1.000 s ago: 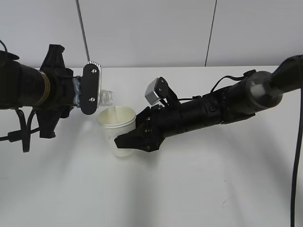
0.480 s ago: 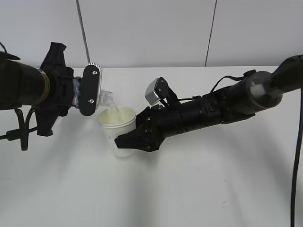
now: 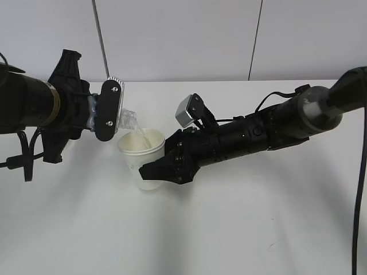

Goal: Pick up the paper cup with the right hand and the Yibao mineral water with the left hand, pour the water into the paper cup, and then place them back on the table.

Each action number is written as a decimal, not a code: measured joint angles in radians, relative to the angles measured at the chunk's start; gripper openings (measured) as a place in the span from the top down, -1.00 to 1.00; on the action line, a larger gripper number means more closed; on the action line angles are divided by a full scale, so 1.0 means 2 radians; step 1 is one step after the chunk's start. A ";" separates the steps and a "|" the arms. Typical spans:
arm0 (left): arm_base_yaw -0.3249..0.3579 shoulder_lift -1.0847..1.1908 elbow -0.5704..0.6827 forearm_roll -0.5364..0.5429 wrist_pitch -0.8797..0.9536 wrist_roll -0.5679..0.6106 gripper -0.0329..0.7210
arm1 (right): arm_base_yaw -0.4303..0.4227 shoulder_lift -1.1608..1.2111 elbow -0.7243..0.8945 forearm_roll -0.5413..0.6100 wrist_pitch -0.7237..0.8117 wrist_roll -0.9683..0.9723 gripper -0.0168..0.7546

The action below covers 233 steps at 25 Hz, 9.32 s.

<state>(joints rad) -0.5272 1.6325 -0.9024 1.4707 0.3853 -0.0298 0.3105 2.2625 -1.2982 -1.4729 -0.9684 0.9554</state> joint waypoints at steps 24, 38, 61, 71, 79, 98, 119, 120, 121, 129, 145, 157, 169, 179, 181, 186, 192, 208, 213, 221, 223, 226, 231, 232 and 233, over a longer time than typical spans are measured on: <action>0.000 0.000 0.000 0.022 0.011 0.000 0.05 | 0.000 0.000 0.000 -0.001 0.003 0.000 -0.41; 0.000 0.000 0.000 0.027 0.013 0.000 0.05 | 0.000 0.001 0.000 -0.002 0.004 0.000 -0.41; 0.000 0.000 0.000 0.045 0.021 0.000 0.05 | 0.000 0.001 0.000 -0.002 0.007 0.000 -0.41; 0.000 0.000 0.000 0.045 0.022 0.000 0.05 | 0.000 0.001 0.000 -0.002 0.008 0.000 -0.41; 0.000 0.000 0.000 0.045 0.022 -0.002 0.05 | 0.000 0.001 0.000 -0.002 0.008 0.000 -0.41; 0.000 0.000 -0.001 -0.091 -0.003 -0.105 0.05 | 0.000 0.004 0.000 -0.002 0.010 0.000 -0.40; 0.001 0.000 -0.001 -0.182 -0.037 -0.315 0.05 | 0.000 0.004 0.000 0.035 0.023 0.000 -0.40; 0.004 0.000 -0.001 -0.182 -0.045 -0.322 0.05 | 0.000 0.004 0.000 0.037 0.023 0.000 -0.40; 0.008 0.000 -0.001 -0.180 -0.055 -0.331 0.05 | 0.000 0.004 0.000 0.039 0.023 0.000 -0.40; 0.070 0.000 -0.001 -0.176 -0.129 -0.384 0.05 | -0.005 0.004 0.000 0.054 0.025 0.000 -0.40; 0.195 0.021 -0.001 -0.216 -0.371 -0.390 0.05 | -0.009 0.004 0.000 0.089 0.026 0.000 -0.40; 0.219 0.119 -0.001 -0.344 -0.528 -0.258 0.05 | -0.009 0.004 0.000 0.090 0.026 0.000 -0.40; 0.219 0.193 -0.002 -0.407 -0.616 -0.161 0.05 | -0.009 0.004 0.000 0.090 0.026 0.001 -0.40; 0.219 0.241 -0.005 -0.449 -0.667 -0.112 0.05 | -0.009 0.004 0.000 0.126 0.027 -0.012 -0.40; 0.219 0.244 -0.005 -0.456 -0.671 -0.107 0.05 | -0.009 0.004 0.000 0.137 0.028 -0.031 -0.40; 0.219 0.249 -0.006 -0.463 -0.679 -0.101 0.05 | -0.009 0.004 0.000 0.164 0.030 -0.068 -0.40; 0.219 0.249 -0.006 -0.465 -0.679 -0.101 0.06 | -0.020 0.004 0.000 0.177 0.036 -0.080 -0.40; 0.219 0.249 -0.007 -0.472 -0.676 -0.100 0.06 | -0.120 0.005 0.004 0.160 0.024 -0.083 -0.40; 0.219 0.249 -0.007 -0.472 -0.676 -0.099 0.06 | -0.145 0.005 0.016 0.158 0.021 -0.101 -0.40; 0.219 0.249 -0.007 -0.473 -0.675 -0.099 0.06 | -0.169 0.005 0.057 0.211 0.018 -0.183 -0.40; 0.219 0.250 -0.008 -0.473 -0.675 -0.099 0.06 | -0.171 0.005 0.064 0.224 0.010 -0.195 -0.40; 0.219 0.255 -0.009 -0.474 -0.682 -0.098 0.06 | -0.176 0.005 0.072 0.238 0.002 -0.210 -0.40; 0.219 0.259 -0.010 -0.476 -0.690 -0.097 0.06 | -0.184 0.005 0.094 0.277 -0.003 -0.246 -0.40; 0.219 0.259 -0.010 -0.476 -0.691 -0.097 0.06 | -0.184 0.005 0.100 0.287 -0.004 -0.256 -0.40; 0.219 0.259 -0.010 -0.476 -0.691 -0.097 0.06 | -0.184 0.005 0.105 0.294 -0.005 -0.263 -0.40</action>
<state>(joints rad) -0.0891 2.1510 -0.9221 0.5192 -0.9958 -0.2242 -0.0583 2.2719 -1.0890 -0.8847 -0.9781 0.4286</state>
